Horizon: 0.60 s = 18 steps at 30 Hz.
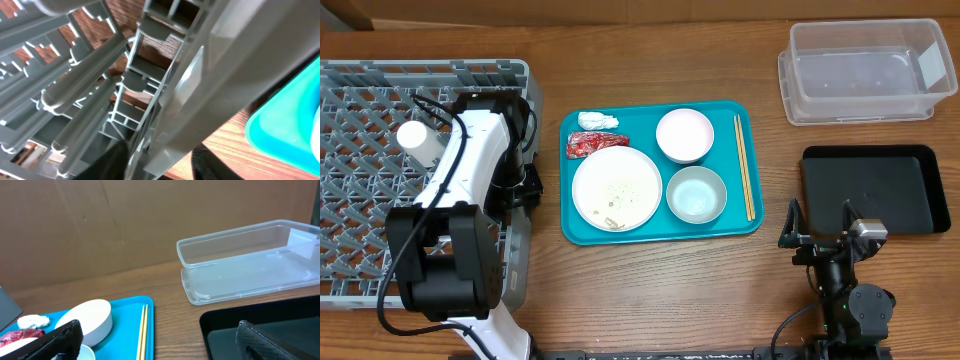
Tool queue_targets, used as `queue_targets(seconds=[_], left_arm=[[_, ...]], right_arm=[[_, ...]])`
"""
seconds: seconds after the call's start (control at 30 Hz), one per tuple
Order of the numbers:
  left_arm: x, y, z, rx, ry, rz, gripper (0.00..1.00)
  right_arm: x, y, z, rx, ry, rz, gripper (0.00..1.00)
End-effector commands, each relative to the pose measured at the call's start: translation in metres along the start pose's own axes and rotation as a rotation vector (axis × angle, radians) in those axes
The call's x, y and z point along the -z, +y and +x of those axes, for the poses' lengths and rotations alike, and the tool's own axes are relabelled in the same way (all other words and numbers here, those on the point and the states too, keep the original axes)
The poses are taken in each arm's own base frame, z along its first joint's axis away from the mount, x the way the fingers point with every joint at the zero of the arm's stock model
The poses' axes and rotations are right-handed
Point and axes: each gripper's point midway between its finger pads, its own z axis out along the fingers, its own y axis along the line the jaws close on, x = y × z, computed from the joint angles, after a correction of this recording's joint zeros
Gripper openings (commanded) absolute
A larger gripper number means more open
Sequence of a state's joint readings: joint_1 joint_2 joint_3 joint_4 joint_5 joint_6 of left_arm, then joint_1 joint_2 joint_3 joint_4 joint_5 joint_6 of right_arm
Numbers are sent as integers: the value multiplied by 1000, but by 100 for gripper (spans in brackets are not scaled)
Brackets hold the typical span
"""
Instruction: Sort waste into correct bins and load items into the dishwasher
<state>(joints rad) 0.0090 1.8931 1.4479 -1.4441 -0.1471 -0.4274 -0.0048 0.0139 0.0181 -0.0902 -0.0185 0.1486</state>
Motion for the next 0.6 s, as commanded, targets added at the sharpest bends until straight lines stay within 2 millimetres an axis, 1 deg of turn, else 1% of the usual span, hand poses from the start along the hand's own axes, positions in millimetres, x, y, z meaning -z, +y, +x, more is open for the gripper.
queue_targets(seconds=[0.0, 0.07, 0.13, 0.23, 0.33, 0.47, 0.57], left_arm=[[-4, -1, 1, 14, 17, -1, 55], [-4, 0, 1, 15, 20, -1, 56], [0, 1, 1, 16, 19, -1, 61], [13, 1, -1, 18, 6, 8, 64], [39, 5, -2, 22, -13, 18, 66], [79, 10, -4, 29, -67, 44, 67], [102, 0, -6, 8, -126, 138, 68]], right_arm=[[0, 0, 1, 8, -7, 0, 100], [0, 0, 1, 8, -7, 0, 100], [0, 0, 1, 8, -7, 0, 100], [0, 0, 1, 8, -7, 0, 100], [0, 0, 1, 8, -7, 0, 100], [0, 0, 1, 8, -7, 0, 100], [0, 0, 1, 8, -7, 0, 100]])
